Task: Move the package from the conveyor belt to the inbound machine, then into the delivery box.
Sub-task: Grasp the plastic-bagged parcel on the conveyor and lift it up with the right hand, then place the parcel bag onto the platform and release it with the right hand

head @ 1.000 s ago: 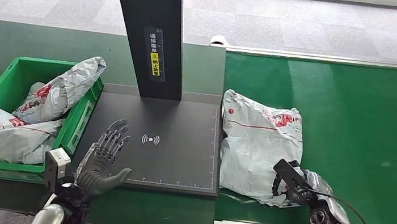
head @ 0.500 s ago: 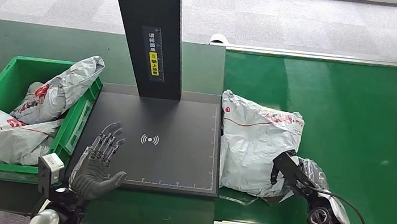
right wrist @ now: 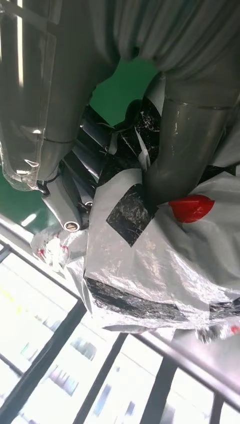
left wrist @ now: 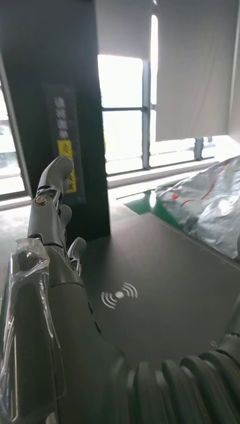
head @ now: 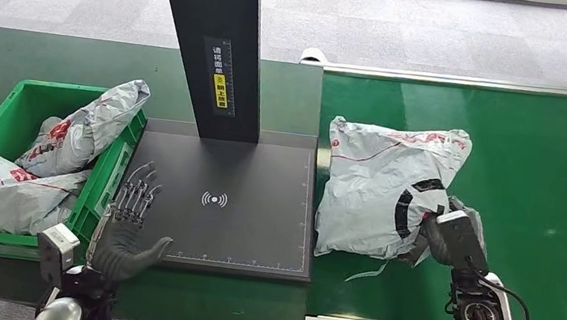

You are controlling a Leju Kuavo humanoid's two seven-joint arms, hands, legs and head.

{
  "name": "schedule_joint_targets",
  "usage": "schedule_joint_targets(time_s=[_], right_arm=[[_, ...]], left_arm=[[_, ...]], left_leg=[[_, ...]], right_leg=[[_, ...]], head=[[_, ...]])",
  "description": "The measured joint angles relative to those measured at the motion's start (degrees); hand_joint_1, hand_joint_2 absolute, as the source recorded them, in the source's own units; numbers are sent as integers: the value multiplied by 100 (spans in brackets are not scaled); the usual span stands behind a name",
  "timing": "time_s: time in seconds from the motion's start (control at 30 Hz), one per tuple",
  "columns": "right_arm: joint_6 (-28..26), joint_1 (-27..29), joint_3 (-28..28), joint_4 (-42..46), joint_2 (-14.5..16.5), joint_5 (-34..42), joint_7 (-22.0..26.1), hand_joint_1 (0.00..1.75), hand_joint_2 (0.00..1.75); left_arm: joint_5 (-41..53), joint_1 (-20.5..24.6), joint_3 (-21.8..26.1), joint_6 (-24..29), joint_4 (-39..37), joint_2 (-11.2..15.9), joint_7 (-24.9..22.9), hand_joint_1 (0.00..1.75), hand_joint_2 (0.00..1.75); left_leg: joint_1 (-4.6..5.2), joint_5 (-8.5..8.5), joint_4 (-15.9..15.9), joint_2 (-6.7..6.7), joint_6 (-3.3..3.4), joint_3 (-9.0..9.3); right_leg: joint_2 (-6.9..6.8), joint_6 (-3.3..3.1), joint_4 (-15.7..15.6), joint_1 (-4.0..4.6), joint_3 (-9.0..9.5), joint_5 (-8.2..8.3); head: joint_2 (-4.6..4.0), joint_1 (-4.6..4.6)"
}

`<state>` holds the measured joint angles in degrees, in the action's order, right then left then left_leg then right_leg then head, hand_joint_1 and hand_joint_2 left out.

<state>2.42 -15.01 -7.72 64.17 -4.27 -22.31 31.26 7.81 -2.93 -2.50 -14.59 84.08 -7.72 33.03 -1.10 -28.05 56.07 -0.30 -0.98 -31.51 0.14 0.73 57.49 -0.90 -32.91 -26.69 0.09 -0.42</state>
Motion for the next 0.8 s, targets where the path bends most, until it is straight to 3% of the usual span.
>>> schedule_joint_targets(time_s=[0.17,0.27,0.47,0.7,0.8], right_arm=[[-349,346,-240,1042,238,618,440,175,175],[-810,559,-299,1736,407,796,737,175,175],[-1655,953,-230,2991,540,967,872,175,175],[-1226,1197,251,3384,544,466,842,175,175],[-1164,1150,529,3242,524,-563,438,175,175]], left_arm=[[-163,1,1,-72,258,-25,161,0,175],[-32,1,3,283,410,-66,167,0,175],[65,-37,13,1009,814,-127,163,0,175],[-57,-224,24,1303,1123,-146,287,0,175],[-79,-293,29,1326,1191,-148,309,0,175]], left_leg=[[0,0,0,1,0,-2],[0,0,0,2,0,-2],[0,0,-1,3,0,-3],[0,0,-2,10,0,-2],[0,0,-5,12,-1,-4]], right_leg=[[0,0,0,0,-3,0],[0,0,0,0,-3,0],[0,0,0,0,-3,0],[0,-1,0,0,-1,-1],[1,-1,0,1,4,-1]], head=[[0,1],[0,0],[0,0],[0,-1],[0,-1]])
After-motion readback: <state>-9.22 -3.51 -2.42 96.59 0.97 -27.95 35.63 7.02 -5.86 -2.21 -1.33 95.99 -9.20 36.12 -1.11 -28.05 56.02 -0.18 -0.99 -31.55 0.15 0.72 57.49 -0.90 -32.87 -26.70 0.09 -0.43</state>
